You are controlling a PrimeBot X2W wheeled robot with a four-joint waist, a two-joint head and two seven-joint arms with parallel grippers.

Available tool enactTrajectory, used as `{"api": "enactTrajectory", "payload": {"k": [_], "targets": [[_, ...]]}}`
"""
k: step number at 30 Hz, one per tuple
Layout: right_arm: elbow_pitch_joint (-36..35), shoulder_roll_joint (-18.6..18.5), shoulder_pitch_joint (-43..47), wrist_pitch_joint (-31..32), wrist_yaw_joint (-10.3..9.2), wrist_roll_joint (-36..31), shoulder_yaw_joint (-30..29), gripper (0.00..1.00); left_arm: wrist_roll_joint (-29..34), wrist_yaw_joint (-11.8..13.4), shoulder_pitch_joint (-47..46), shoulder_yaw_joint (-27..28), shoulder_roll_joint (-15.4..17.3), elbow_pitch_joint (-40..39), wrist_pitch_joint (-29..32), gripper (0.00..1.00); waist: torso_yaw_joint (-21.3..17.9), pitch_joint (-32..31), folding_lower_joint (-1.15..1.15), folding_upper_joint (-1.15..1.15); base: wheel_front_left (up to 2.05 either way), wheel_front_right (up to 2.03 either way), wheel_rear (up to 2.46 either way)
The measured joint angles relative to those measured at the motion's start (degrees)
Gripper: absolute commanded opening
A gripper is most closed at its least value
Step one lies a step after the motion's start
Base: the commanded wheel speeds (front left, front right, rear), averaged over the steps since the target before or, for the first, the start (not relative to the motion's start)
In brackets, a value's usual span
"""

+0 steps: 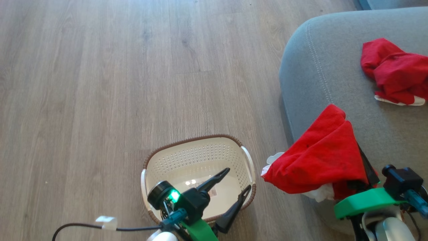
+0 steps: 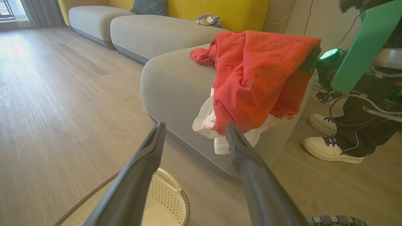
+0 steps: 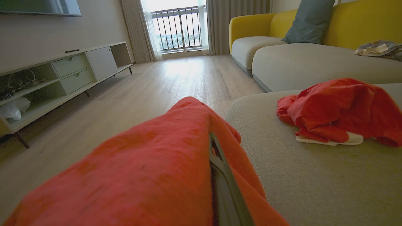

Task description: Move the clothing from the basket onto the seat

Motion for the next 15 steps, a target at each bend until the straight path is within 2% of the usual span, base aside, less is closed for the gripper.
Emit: {"api": "enactTrajectory", "payload": {"k": [7,15], "targets": [[-0.68,0.00,-0.08,0.00,0.00,0.01,0.00,0.00,0.48,0.00,0.01,1.37,-0.25,-0.03,0.00,1.00,-1.77,0.10,0.00,0.00,0.00,0.00,0.00],[-1.62,-0.01,-0.13,0.00,0.00,0.52,-0.49,0.00,0.68,0.00,0.02,1.44,-0.43,-0.21,0.00,1.00,-5.73,-0.02,0.00,0.00,0.00,0.00,0.00]]}}
